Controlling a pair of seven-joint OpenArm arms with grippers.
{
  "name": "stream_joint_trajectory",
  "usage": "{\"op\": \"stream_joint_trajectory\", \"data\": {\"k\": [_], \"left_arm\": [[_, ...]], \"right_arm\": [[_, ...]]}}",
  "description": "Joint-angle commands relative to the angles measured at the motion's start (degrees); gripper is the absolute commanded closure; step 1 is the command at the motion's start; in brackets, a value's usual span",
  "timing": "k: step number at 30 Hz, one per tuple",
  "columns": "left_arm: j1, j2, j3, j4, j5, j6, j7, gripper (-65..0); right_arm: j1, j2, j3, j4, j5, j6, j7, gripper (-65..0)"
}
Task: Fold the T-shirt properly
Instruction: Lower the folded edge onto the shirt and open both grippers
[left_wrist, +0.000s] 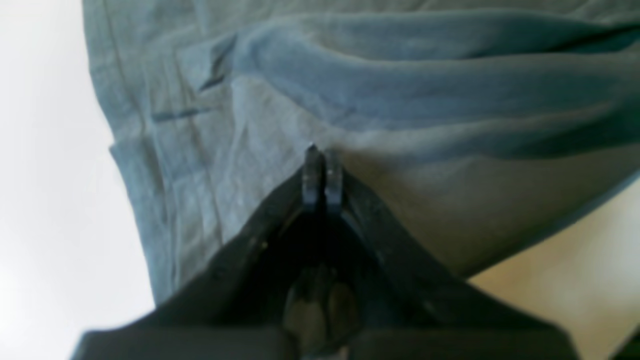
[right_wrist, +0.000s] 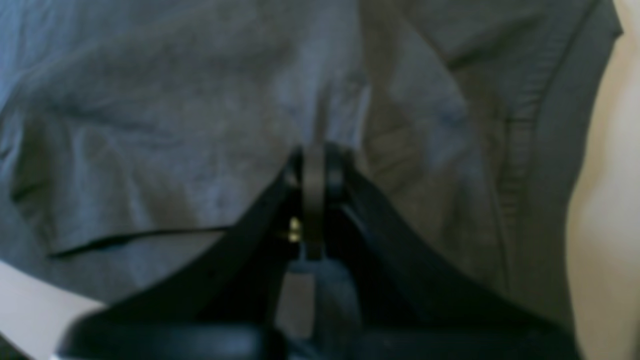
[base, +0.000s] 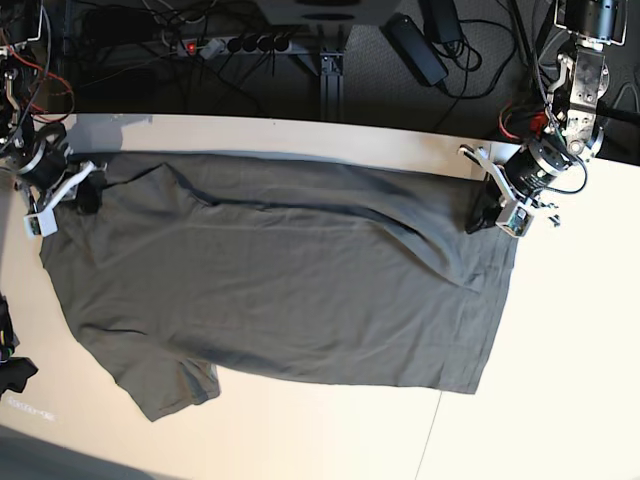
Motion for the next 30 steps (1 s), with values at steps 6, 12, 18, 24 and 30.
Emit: {"op": "stream_joint_trajectory", "data": {"k": [6, 12, 18, 24, 30], "left_arm": [[5.4, -0.5, -1.1, 1.7, 2.9, -0.5, 5.3, 0.0], [5.4, -0.5, -2.8, 6.4, 2.7, -0.5, 5.3, -10.0], [5.4, -1.0, -11.3, 16.6, -6.3, -0.5, 10.3, -18.1], [1.2, -4.0, -15.4, 19.1, -15.0, -0.5, 10.4, -27.9], [-13.0, -5.1, -11.3, 6.9, -18.3, -0.2, 10.0, -36.1]], "right_arm": [[-4.6, 1.3, 1.9, 2.2, -1.4, 3.7, -4.7, 0.0], [-2.9, 1.4, 2.1, 2.4, 1.0, 3.7, -4.5, 0.0], [-1.3, 1.3, 3.5, 6.8, 2.3, 3.7, -5.0, 0.0], [-0.6, 1.3, 11.4, 14.5, 7.2, 3.7, -5.8, 0.0], [5.2, 1.3, 14.4, 15.1, 8.0, 3.8, -8.6, 0.0]]}}
